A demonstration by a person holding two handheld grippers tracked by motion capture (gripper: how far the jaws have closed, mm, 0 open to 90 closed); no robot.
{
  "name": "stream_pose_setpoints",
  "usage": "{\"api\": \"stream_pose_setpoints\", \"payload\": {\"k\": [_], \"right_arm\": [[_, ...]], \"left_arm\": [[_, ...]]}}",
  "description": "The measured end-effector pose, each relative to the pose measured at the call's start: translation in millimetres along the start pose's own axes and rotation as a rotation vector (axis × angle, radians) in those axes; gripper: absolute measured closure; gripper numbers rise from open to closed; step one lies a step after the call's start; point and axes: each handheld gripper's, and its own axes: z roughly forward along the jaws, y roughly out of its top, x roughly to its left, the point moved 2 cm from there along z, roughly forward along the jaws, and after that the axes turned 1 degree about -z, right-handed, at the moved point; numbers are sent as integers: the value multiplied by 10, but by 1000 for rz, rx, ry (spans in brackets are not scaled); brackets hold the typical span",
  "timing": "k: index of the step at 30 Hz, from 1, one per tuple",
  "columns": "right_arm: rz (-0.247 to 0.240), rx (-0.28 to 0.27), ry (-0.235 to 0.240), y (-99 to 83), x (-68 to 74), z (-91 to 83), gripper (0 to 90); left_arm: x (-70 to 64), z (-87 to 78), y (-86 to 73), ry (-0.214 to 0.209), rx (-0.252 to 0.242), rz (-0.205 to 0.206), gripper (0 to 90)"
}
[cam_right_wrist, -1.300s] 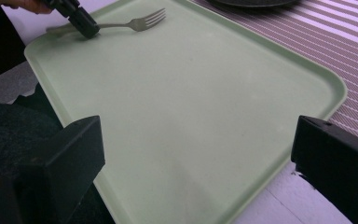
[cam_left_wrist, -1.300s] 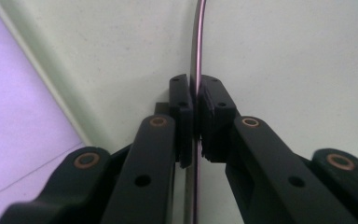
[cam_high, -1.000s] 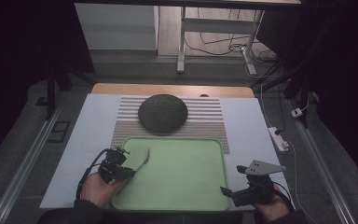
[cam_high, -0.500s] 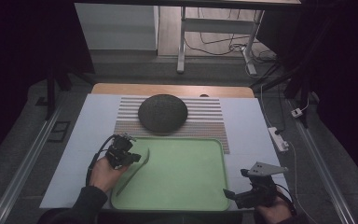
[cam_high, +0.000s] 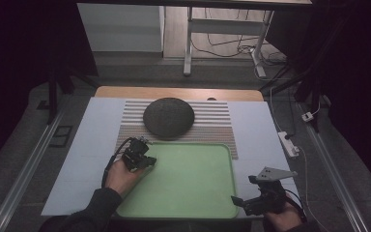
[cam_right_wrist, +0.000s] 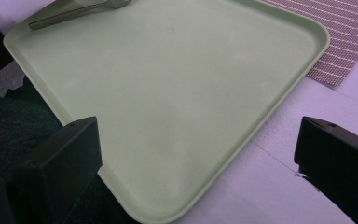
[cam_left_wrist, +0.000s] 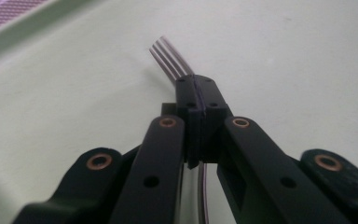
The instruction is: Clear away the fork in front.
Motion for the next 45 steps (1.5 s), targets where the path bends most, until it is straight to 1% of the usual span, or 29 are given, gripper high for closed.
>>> {"api": "stream_pose_setpoints", "payload": {"k": [4, 6, 7, 9, 11, 12, 13, 14, 16, 17, 18, 19, 21, 22, 25, 28, 32, 35, 37, 42, 45], "right_arm": [[-1, 4, 3, 1, 1, 3, 7], [1, 4, 3, 0, -1, 4, 7], [1, 6, 3, 1, -2, 3, 7], [2, 7, 5, 1, -4, 6, 7], [2, 8, 7, 1, -4, 8, 7], [2, 9, 7, 1, -4, 9, 7], [2, 8, 7, 1, -3, 8, 7], [1, 7, 5, 1, -3, 7, 7], [5, 7, 6, 1, -3, 4, 8], [5, 8, 7, 1, -4, 3, 7], [5, 8, 7, 1, -5, 3, 8], [5, 7, 8, 1, -5, 2, 8], [4, 8, 9, 0, -5, 3, 8], [4, 8, 9, 0, -6, 4, 8], [4, 7, 12, 1, -7, 4, 9], [3, 7, 14, 0, -8, 4, 9], [7, 9, 18, 1, -10, 6, 9], [8, 10, 20, 1, -12, 7, 10], [9, 10, 20, 1, -12, 7, 9], [11, 8, 26, 0, -17, 6, 10], [12, 9, 29, 0, -18, 5, 10]], "left_arm": [[-61, 65, 8, -7, 19, 19, 884], [-94, 50, 24, -14, 4, 29, 884], [-112, 39, 33, -26, -7, 35, 883], [-160, 36, 49, -65, -22, 53, 884], [-222, 72, 57, -107, -18, 74, 884], [-249, 101, 59, -135, -15, 75, 883], [-270, 133, 61, -145, -5, 72, 883], [-293, 170, 60, -135, 3, 71, 884], [-316, 230, 48, -98, 33, 92, 883], [-309, 248, 39, -92, 39, 104, 883], [-297, 248, 35, -96, 29, 96, 884], [-283, 245, 38, -94, 30, 82, 883], [-250, 225, 36, -54, 28, 80, 884], [-227, 216, 31, -45, 25, 77, 884], [-127, 189, 16, -38, 19, 27, 883], [-24, 151, 1, -14, 18, -4, 884], [111, 99, -27, 9, 15, -44, 883], [201, 62, -49, 26, 15, -65, 883], [256, 40, -66, 30, 14, -79, 882], [372, -20, -106, 66, 18, -104, 882], [435, -48, -129, 73, 18, -126, 882]]}}
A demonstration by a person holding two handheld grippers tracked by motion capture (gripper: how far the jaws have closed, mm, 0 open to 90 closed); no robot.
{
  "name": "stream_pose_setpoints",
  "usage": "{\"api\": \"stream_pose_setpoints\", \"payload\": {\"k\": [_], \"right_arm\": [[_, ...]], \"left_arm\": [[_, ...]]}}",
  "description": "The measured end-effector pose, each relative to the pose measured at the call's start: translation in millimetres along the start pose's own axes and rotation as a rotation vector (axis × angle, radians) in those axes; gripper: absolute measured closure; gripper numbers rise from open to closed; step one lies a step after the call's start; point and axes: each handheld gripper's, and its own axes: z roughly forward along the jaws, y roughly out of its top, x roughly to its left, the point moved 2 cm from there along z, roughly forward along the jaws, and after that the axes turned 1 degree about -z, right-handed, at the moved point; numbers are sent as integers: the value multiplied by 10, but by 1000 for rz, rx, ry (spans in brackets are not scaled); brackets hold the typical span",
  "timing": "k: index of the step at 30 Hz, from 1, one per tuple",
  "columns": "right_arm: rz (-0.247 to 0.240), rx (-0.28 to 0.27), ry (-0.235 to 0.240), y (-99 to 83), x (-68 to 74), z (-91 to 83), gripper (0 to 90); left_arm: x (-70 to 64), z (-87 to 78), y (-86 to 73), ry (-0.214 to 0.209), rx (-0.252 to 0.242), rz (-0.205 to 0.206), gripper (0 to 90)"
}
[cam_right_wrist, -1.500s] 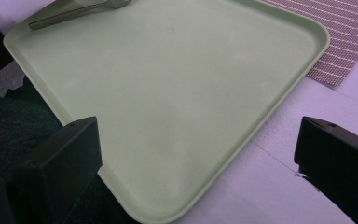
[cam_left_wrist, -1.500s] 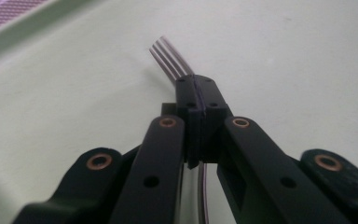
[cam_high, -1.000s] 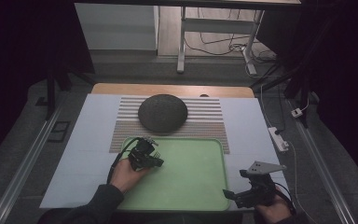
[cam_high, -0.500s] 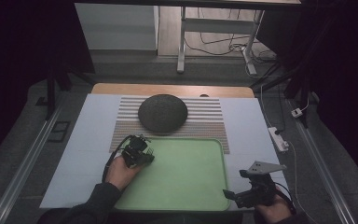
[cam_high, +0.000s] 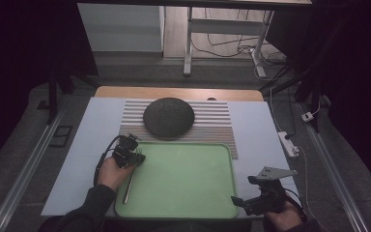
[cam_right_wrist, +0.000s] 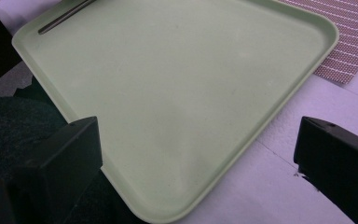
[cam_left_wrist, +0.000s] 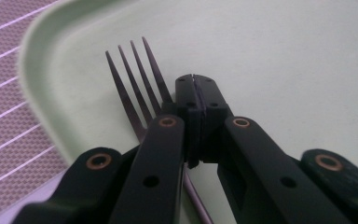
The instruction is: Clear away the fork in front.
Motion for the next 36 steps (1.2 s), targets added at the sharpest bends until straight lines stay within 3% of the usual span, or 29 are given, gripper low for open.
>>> {"api": "stream_pose_setpoints", "payload": {"k": [6, 11, 19, 21, 25, 31, 36], "right_arm": [[0, 2, 1, 1, -1, 1, 11], [0, 3, 2, 1, 0, 1, 11], [2, 0, 5, 0, -1, 0, 11], [2, -1, 5, 0, 0, -1, 11], [1, 3, 4, 1, 0, 2, 11], [1, 7, 2, 1, 4, 3, 11], [2, 9, -1, 1, 4, 7, 11]], "left_arm": [[61, -14, -14, -6, -11, -21, 875], [15, -41, -1, 3, -19, -1, 782], [-96, -227, -1, -17, -114, 89, 460], [-130, -276, -7, -16, -139, 99, 386], [-182, -387, -39, -59, -176, 113, 229], [-195, -539, -135, -87, -218, 146, 98], [-169, -662, -267, -122, -247, 137, 41]]}}
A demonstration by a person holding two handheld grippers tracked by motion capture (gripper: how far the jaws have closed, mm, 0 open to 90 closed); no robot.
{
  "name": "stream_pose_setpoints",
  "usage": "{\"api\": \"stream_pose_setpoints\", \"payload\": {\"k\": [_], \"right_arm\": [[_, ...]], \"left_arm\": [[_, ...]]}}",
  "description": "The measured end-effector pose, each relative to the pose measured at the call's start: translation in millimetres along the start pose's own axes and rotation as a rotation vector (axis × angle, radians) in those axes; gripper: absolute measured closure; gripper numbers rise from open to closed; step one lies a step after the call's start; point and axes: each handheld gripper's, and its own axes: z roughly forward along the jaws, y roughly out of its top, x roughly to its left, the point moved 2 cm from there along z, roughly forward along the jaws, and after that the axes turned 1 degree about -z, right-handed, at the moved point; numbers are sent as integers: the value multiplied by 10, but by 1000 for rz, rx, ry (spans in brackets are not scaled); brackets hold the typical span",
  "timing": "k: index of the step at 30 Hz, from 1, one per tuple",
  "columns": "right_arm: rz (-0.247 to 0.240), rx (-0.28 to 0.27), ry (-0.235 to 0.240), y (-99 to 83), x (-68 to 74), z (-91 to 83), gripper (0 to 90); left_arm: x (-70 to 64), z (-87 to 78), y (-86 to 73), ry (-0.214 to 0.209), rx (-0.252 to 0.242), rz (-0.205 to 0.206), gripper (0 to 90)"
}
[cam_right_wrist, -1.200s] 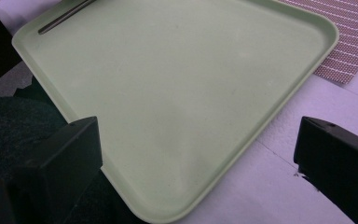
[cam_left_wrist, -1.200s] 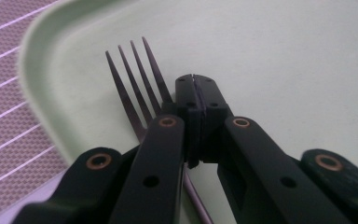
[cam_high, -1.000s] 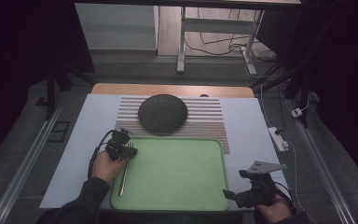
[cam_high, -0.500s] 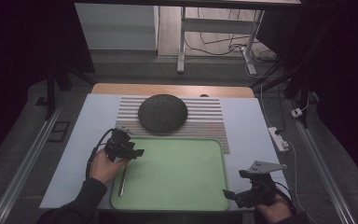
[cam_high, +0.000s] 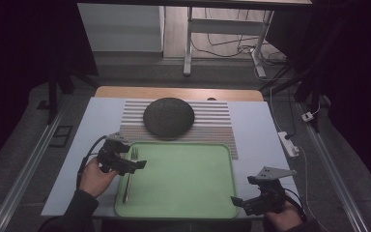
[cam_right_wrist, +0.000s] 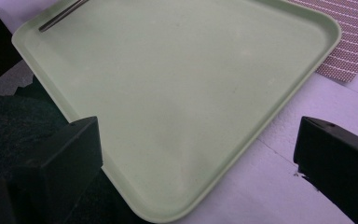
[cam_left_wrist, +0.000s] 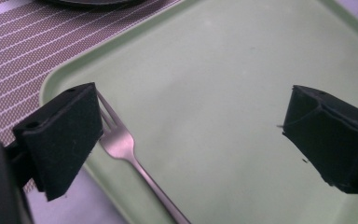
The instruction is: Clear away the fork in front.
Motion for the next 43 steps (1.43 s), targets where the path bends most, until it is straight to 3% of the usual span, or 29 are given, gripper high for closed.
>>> {"api": "stream_pose_setpoints", "payload": {"k": [13, 24, 35, 43], "right_arm": [[2, 4, -3, 1, -3, 6, 11], [3, 11, -10, 2, -1, 14, 11], [7, 17, -11, 3, -1, 18, 11], [0, 25, -11, 5, 7, 24, 11]], "left_arm": [[-103, -430, -445, -36, -69, -45, 1], [-100, -745, -811, -49, -131, -102, 0], [-91, -892, -1082, 0, -96, -121, 0], [-91, -902, -1111, 16, -73, -130, 0]]}}
